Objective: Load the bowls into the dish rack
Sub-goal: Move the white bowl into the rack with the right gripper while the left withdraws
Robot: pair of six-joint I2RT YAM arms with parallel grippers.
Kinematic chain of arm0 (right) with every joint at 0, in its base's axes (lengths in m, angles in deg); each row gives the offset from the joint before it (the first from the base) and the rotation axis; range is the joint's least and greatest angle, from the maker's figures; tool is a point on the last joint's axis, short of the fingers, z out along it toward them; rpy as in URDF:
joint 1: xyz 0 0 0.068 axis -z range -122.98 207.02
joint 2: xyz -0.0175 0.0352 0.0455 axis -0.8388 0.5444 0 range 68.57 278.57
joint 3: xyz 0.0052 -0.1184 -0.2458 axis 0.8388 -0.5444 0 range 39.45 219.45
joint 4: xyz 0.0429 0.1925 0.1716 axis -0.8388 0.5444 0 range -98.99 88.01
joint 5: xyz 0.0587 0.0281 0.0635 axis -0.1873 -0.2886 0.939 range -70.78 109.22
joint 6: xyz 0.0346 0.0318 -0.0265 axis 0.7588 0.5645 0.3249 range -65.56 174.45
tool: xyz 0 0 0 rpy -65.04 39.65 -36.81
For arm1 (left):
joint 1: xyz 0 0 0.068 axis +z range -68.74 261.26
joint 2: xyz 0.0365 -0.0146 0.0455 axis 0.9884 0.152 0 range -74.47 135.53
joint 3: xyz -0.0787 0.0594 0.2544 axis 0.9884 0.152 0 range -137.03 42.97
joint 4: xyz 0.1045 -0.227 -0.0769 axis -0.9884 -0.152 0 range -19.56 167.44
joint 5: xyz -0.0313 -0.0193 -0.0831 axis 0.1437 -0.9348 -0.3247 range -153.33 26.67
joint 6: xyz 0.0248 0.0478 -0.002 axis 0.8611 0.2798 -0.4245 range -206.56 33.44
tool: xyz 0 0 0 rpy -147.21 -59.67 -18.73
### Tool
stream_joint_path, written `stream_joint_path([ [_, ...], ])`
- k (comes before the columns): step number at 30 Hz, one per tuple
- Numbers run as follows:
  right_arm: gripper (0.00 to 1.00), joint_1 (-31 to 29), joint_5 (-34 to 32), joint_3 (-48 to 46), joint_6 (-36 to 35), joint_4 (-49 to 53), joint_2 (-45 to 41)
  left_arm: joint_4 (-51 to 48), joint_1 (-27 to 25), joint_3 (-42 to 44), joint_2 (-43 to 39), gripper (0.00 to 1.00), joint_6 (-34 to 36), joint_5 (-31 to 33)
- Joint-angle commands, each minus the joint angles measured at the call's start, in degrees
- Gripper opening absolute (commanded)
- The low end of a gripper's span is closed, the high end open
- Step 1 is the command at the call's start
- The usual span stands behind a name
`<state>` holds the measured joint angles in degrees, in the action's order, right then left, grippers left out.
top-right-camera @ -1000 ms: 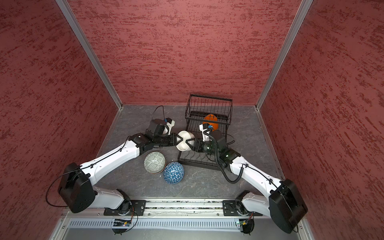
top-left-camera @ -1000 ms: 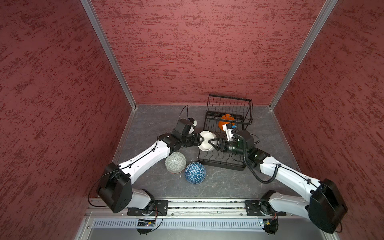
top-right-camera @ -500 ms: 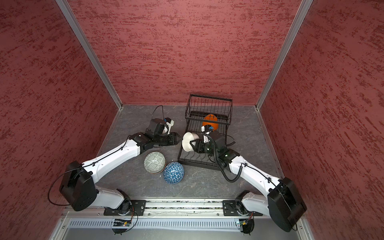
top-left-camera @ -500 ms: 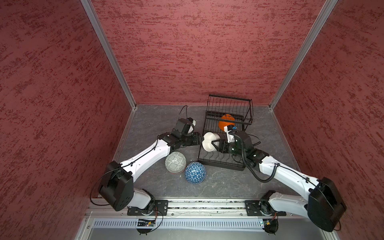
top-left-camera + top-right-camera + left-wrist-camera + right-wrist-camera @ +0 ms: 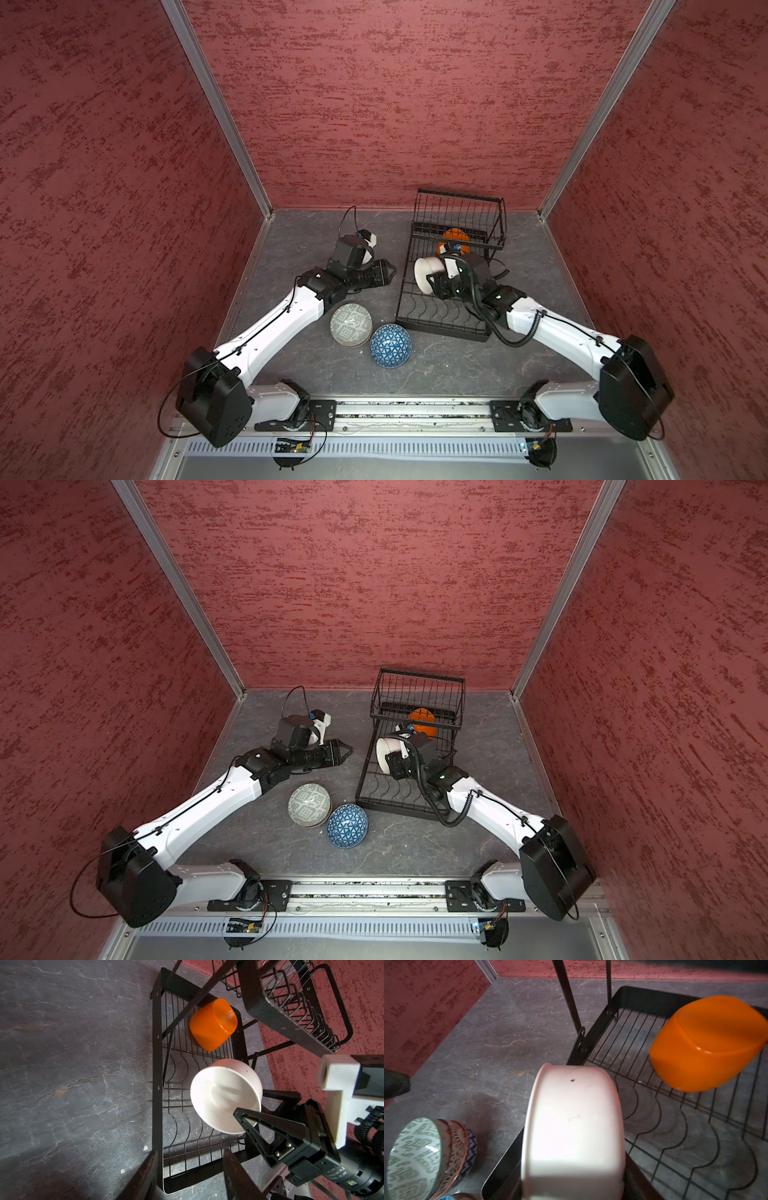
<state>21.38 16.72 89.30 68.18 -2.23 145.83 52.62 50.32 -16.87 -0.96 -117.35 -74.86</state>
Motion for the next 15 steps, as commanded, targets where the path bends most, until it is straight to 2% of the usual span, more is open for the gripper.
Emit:
stream_joint_path([
  [1,0.45,-0.5,-7.6,2.0,-6.3,-1.8,0.7,-1.4,1.3,1.5,-1.7,0.52,1.2,1.2],
  [8,0.46,-1.2,-11.7,1.6,-13.8,-6.8,2.3,-1.7,3.6,3.4,-3.9,0.52,1.2,1.1],
  [15,0.46,-3.1,-18.9,0.9,-22.4,-14.0,5.7,-2.0,4.9,4.5,-5.0,0.52,1.3,0.8],
])
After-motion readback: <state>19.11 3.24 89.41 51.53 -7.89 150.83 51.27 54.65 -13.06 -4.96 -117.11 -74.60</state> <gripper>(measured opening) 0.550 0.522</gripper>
